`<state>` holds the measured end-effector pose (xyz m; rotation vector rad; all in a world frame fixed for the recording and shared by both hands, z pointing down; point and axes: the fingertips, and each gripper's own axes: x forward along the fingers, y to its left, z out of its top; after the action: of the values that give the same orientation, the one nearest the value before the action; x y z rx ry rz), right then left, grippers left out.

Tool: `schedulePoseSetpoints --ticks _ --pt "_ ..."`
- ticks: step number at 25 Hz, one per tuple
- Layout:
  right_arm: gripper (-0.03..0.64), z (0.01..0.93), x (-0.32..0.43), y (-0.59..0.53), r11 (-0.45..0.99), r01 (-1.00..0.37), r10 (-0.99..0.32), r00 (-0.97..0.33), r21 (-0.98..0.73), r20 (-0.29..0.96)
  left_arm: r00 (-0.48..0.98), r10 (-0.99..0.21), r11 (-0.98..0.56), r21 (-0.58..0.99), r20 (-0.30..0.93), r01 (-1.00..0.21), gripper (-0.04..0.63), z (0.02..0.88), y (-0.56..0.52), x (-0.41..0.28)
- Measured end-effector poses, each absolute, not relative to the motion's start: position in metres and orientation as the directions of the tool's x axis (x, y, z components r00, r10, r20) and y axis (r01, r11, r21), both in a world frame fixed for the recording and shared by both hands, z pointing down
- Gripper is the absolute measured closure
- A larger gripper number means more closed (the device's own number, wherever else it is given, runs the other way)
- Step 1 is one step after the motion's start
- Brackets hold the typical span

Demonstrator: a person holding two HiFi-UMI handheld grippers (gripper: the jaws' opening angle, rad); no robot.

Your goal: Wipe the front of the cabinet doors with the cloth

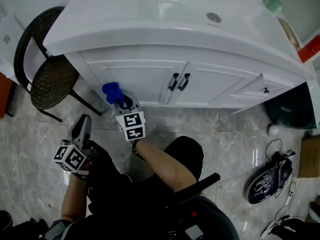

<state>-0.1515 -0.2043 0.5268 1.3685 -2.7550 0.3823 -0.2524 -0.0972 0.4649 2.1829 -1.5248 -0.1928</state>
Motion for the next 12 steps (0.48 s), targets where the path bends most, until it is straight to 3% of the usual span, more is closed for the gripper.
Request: schedulePoseSetpoints --ticks 12 --pt "0.565 0.542 0.004 -0.204 0.307 -0.936 -0.918 -0.339 -0.173 0.206 0.583 -0.801 -0.467 0.467 0.137 -0.75 0.532 0.481 -0.127 -0.146"
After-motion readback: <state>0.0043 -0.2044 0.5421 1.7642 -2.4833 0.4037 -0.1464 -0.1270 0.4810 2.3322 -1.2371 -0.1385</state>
